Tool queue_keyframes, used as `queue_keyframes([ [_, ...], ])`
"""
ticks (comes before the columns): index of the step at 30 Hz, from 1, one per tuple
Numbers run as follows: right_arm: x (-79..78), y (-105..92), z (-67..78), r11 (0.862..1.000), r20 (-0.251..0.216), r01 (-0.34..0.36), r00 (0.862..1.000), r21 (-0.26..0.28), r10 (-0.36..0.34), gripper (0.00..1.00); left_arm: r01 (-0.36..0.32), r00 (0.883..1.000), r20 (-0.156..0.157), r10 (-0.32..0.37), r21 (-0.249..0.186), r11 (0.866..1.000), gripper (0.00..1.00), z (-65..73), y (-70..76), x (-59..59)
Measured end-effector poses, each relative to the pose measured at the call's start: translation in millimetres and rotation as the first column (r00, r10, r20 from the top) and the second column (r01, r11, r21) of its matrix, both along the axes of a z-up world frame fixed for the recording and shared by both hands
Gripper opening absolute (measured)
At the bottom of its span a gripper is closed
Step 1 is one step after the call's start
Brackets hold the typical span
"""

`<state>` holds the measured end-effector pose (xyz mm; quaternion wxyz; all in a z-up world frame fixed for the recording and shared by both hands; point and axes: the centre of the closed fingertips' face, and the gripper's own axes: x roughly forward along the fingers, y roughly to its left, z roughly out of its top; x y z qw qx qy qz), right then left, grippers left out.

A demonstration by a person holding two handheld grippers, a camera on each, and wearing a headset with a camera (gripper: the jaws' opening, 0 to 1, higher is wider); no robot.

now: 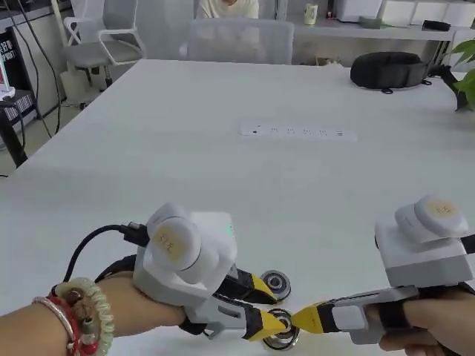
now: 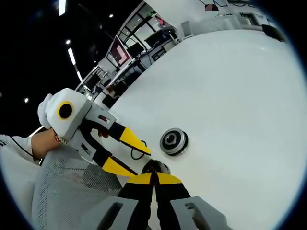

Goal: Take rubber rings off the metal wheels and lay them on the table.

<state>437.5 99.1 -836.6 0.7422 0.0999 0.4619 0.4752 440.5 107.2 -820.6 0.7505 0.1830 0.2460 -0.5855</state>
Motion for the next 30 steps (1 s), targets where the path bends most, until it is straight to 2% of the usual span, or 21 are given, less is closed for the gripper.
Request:
queue_keyframes([
  [2, 0.2, 0.0, 0.0, 1.000, 0.000, 0.000, 1.000, 0.001, 0.000, 0.00, -0.002, 1.000, -0.020, 0.002, -0.002, 1.000, 0.18, 1.1, -2.3, -3.6],
  [4, -0.2, 0.1, -0.3, 1.000, -0.004, 0.000, 1.000, 0.002, 0.000, 0.00, 0.016, 1.000, -0.022, -0.016, 0.003, 1.000, 0.22, 2.5, -5.3, -8.4],
  [6, -0.4, -0.2, -0.6, 1.000, -0.005, -0.001, 1.000, 0.000, 0.001, 0.00, 0.049, 0.999, -0.001, -0.049, 0.010, 0.999, 0.25, 5.9, -9.2, -13.7],
  [11, 0.4, 0.5, 0.3, 1.000, -0.005, 0.001, 1.000, 0.007, -0.001, 0.00, 0.088, 0.996, 0.009, -0.088, 0.001, 0.996, 0.33, 20.9, -19.4, -23.3],
  [15, 1.3, 0.5, 1.5, 1.000, -0.010, 0.007, 1.000, 0.012, -0.007, 0.00, 0.117, 0.993, 0.029, -0.117, -0.008, 0.993, 0.45, 29.2, -22.2, -28.2],
  [19, 1.7, 0.6, 2.3, 1.000, -0.005, 0.005, 1.000, 0.013, -0.005, 0.00, 0.123, 0.992, 0.031, -0.123, 0.001, 0.992, 0.53, 37.1, -18.9, -29.8],
  [23, 1.1, 1.5, 3.5, 1.000, -0.004, 0.002, 1.000, 0.017, -0.002, 0.00, 0.109, 0.993, 0.040, -0.108, -0.021, 0.994, 0.59, 49.5, -14.2, -30.5],
  [28, 2.9, 1.4, 6.2, 1.000, -0.001, 0.009, 1.000, 0.028, -0.009, 0.00, 0.073, 0.996, 0.045, -0.072, -0.029, 0.997, 0.67, 61.4, 1.1, -32.8],
  [30, 4.0, 1.0, 7.1, 0.999, -0.001, 0.013, 1.000, 0.035, -0.013, 0.00, 0.050, 0.997, 0.060, -0.048, -0.041, 0.998, 0.67, 67.0, 6.4, -31.0],
])
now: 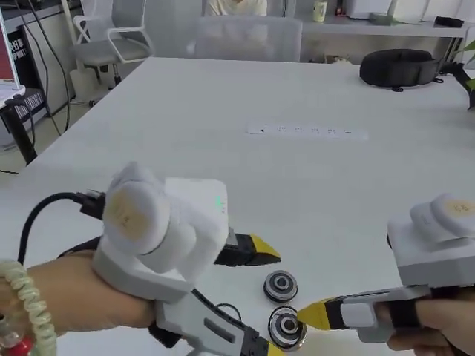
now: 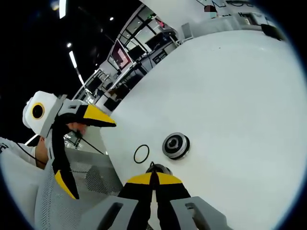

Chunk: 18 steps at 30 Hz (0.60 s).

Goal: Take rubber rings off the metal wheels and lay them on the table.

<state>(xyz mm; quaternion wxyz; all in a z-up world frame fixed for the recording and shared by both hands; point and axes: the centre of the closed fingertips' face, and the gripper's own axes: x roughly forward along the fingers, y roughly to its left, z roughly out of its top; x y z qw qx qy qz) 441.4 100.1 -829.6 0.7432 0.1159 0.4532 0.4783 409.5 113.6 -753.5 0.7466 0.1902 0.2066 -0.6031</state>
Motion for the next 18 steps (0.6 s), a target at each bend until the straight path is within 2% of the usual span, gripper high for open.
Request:
queue_keyframes([
  [4, -0.1, 0.7, 1.1, 1.000, -0.001, 0.003, 1.000, 0.006, -0.003, 0.00, -0.051, 0.999, 0.006, 0.052, -0.029, 0.998, 0.68, 13.0, 14.6, 1.3],
  [7, -0.9, 1.3, 1.1, 1.000, -0.003, 0.000, 1.000, 0.007, 0.000, 0.00, -0.085, 0.996, 0.028, 0.086, -0.036, 0.996, 0.69, 20.7, 26.3, 1.9],
  [12, -1.1, 1.9, 2.3, 1.000, -0.003, -0.002, 1.000, 0.012, 0.002, 0.00, -0.147, 0.988, 0.053, 0.148, -0.027, 0.989, 0.70, 23.8, 47.9, 2.2],
  [16, -1.5, 3.2, 4.5, 1.000, 0.001, -0.006, 1.000, 0.018, 0.006, 0.00, -0.190, 0.980, 0.049, 0.191, -0.034, 0.981, 0.70, 23.5, 61.1, -0.6],
  [18, -2.0, 4.1, 5.9, 1.000, 0.006, -0.010, 1.000, 0.020, 0.009, 0.00, -0.230, 0.971, 0.050, 0.232, -0.036, 0.972, 0.70, 21.4, 72.0, -2.3],
])
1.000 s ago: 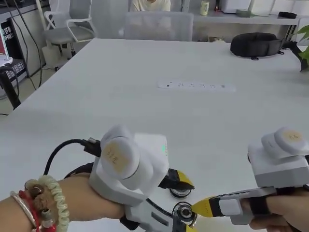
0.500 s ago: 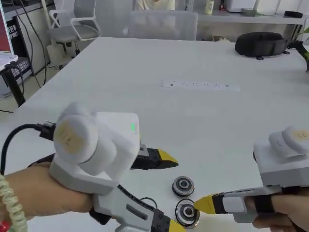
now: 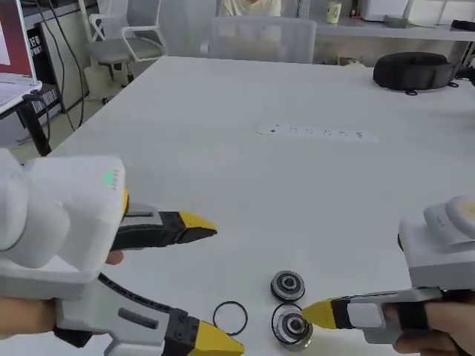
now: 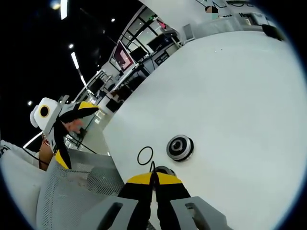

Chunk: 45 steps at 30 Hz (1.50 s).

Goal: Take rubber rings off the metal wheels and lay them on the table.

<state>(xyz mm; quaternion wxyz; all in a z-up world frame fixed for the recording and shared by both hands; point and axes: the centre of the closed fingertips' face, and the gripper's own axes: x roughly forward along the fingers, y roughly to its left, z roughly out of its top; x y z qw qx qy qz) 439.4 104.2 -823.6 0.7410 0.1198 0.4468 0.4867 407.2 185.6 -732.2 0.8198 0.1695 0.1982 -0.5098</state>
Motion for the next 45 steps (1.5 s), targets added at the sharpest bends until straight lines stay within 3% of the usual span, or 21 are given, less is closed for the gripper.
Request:
queue_keyframes([
  [7, -3.2, 2.8, 3.0, 1.000, 0.008, -0.013, 1.000, 0.003, 0.013, 0.00, -0.102, 0.994, -0.028, 0.101, -0.028, 0.994, 0.70, -10.9, 22.0, -5.3],
  [14, -10.1, 9.5, 9.3, 0.999, 0.025, -0.032, 0.999, 0.005, 0.032, 0.00, -0.153, 0.987, -0.052, 0.151, -0.034, 0.988, 0.69, -23.2, 27.6, -11.4],
  [20, -13.4, 13.6, 15.1, 0.999, 0.044, -0.045, 0.998, 0.010, 0.045, 0.00, -0.180, 0.983, -0.045, 0.179, -0.029, 0.983, 0.70, -24.8, 31.7, -8.8],
  [24, -14.7, 15.7, 20.2, 0.998, 0.064, -0.057, 0.996, 0.009, 0.056, 0.00, -0.186, 0.981, -0.061, 0.183, -0.061, 0.981, 0.70, -23.4, 29.4, -9.8],
  [36, -16.9, 24.3, 37.3, 0.996, 0.147, -0.088, 0.985, 0.005, 0.087, 0.00, -0.187, 0.981, -0.063, 0.182, -0.082, 0.979, 0.69, -22.1, 27.0, -10.2],
  [40, -21.7, 32.9, 41.9, 0.994, 0.154, -0.105, 0.983, 0.019, 0.101, 0.00, -0.186, 0.981, -0.067, 0.180, -0.094, 0.978, 0.69, -21.0, 26.1, -10.1],
  [45, -24.8, 39.7, 42.3, 0.991, 0.171, -0.137, 0.976, 0.000, 0.135, 0.00, -0.170, 0.984, -0.068, 0.163, -0.098, 0.981, 0.69, -20.9, 23.6, -12.0],
])
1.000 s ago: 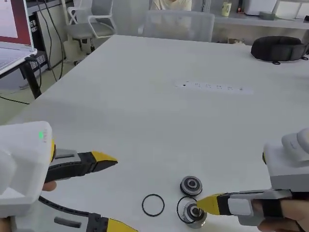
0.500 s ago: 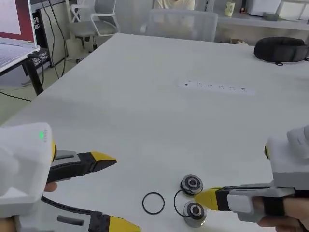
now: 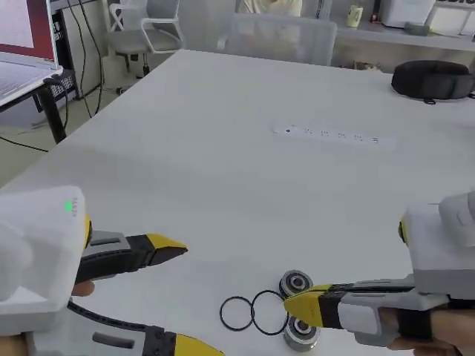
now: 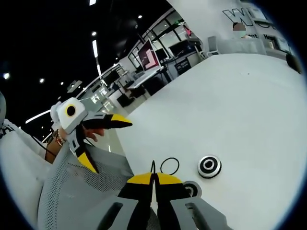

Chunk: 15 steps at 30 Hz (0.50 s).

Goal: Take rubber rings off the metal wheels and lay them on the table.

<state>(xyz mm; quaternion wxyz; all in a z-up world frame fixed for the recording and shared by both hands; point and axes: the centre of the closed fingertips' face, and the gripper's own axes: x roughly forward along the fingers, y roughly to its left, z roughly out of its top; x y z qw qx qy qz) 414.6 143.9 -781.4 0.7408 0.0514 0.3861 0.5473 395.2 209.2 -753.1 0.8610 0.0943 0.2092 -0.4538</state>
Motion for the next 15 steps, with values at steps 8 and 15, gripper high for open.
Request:
queue_keyframes([
  [8, 8.4, 10.8, 10.8, 0.999, 0.064, -0.032, 0.997, -0.027, 0.034, 0.00, 0.013, 1.000, -0.009, -0.013, -0.007, 1.000, 0.69, -1.0, -1.9, -1.6],
  [15, 9.6, 25.1, 5.0, 0.994, 0.078, -0.087, 0.993, -0.067, 0.092, 0.00, 0.011, 1.000, -0.010, -0.011, -0.007, 1.000, 0.69, -1.4, -1.1, -1.5],
])
